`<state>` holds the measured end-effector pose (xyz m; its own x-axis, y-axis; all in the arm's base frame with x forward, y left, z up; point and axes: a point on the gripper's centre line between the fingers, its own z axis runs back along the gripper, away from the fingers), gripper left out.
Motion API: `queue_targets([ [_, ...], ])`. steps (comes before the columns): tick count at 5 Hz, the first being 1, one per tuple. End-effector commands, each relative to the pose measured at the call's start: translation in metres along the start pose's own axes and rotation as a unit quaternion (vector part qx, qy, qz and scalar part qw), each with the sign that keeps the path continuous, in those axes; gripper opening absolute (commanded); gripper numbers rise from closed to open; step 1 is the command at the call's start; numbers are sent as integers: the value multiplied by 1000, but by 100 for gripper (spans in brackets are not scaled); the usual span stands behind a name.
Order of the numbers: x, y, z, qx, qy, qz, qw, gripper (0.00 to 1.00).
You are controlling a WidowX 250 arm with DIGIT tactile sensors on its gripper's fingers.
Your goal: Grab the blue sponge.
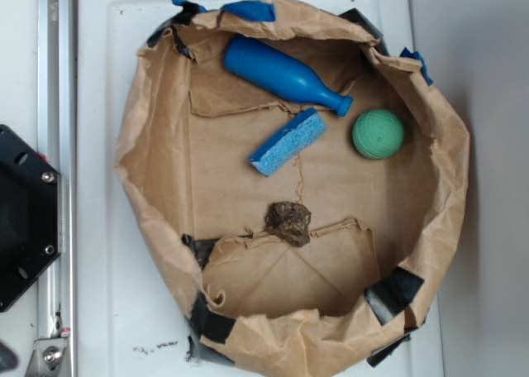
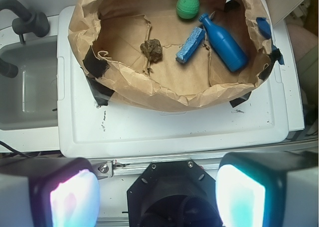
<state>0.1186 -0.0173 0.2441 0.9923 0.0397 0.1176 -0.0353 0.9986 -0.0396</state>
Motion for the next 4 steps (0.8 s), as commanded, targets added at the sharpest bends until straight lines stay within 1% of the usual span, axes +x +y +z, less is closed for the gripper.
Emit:
queue_targets([
  [1,0,0,0,0,0,0,1000,100],
  [2,45,6,-16,10,0,33,999,100],
  [3,85,13,-32,44,-19,45,998,100],
  [4,107,26,-43,33,-44,133,990,100],
])
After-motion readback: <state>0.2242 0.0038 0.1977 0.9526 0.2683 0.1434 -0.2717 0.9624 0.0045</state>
